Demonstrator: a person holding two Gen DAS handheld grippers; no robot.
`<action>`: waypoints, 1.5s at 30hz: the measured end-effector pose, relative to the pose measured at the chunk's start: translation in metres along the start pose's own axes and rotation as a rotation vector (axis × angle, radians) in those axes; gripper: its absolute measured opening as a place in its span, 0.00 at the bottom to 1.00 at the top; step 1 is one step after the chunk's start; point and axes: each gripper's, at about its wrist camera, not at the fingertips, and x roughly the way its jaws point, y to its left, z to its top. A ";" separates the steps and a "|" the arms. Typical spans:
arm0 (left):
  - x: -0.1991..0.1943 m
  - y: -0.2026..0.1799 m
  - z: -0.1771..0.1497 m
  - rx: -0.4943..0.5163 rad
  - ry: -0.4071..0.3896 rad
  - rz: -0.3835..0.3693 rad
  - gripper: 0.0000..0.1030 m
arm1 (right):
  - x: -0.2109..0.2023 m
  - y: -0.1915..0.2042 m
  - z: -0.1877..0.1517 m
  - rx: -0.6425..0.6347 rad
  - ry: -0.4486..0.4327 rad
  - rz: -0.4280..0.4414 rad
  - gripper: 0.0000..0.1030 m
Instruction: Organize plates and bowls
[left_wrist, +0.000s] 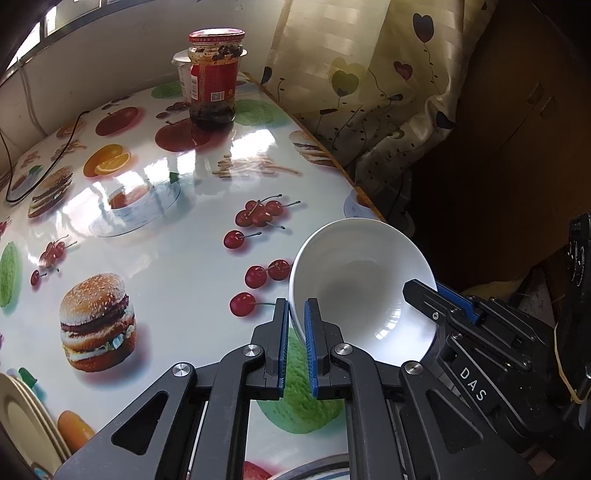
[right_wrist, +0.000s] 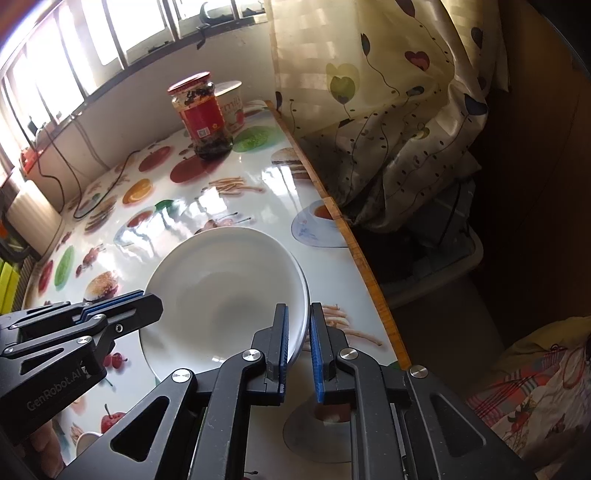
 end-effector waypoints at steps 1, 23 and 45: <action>0.000 0.000 0.000 0.000 0.001 0.001 0.08 | 0.000 0.000 0.000 0.002 0.000 0.001 0.11; -0.045 -0.005 -0.012 -0.002 -0.048 -0.052 0.08 | -0.045 0.003 -0.004 0.009 -0.062 0.026 0.10; -0.109 0.001 -0.050 -0.008 -0.114 -0.100 0.08 | -0.109 0.027 -0.035 -0.005 -0.120 0.058 0.10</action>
